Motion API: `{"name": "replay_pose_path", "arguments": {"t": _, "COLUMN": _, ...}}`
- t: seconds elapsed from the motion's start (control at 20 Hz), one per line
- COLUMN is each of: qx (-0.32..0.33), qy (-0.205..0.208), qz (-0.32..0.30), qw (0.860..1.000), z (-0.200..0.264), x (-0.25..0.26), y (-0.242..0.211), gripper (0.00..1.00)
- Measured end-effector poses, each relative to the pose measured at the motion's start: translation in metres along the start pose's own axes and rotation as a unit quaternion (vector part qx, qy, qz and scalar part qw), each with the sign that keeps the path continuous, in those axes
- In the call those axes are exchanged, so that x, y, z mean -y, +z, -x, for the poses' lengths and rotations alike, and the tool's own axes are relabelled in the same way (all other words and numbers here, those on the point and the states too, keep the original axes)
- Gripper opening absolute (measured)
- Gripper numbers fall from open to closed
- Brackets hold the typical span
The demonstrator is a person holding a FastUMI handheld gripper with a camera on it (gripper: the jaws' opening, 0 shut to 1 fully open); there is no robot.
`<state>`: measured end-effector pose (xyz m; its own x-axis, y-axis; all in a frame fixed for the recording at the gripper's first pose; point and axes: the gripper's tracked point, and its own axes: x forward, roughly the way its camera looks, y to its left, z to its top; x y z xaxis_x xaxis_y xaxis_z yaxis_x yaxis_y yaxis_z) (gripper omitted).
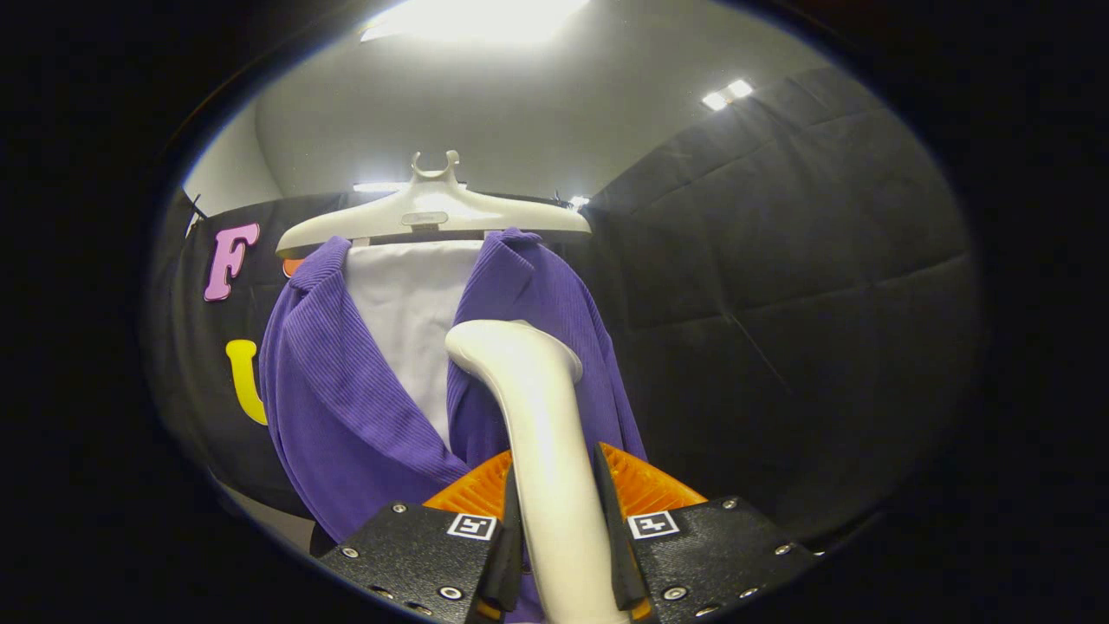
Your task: Iron the clothes twice with a garment steamer, once on the left side and once on the right side.
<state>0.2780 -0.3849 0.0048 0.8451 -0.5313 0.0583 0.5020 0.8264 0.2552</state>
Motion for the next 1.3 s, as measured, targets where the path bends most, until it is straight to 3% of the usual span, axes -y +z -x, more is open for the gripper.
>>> {"name": "replay_pose_path", "arguments": {"t": 0.8, "qx": -0.087, "qy": -0.033, "qz": 0.003, "qw": 0.996, "z": 0.021, "x": 0.038, "y": -0.087, "gripper": 0.41}}
{"name": "replay_pose_path", "arguments": {"t": 1.3, "qx": -0.155, "qy": -0.038, "qz": 0.047, "qw": 0.986, "z": 0.045, "x": 0.058, "y": -0.169, "gripper": 0.41}}
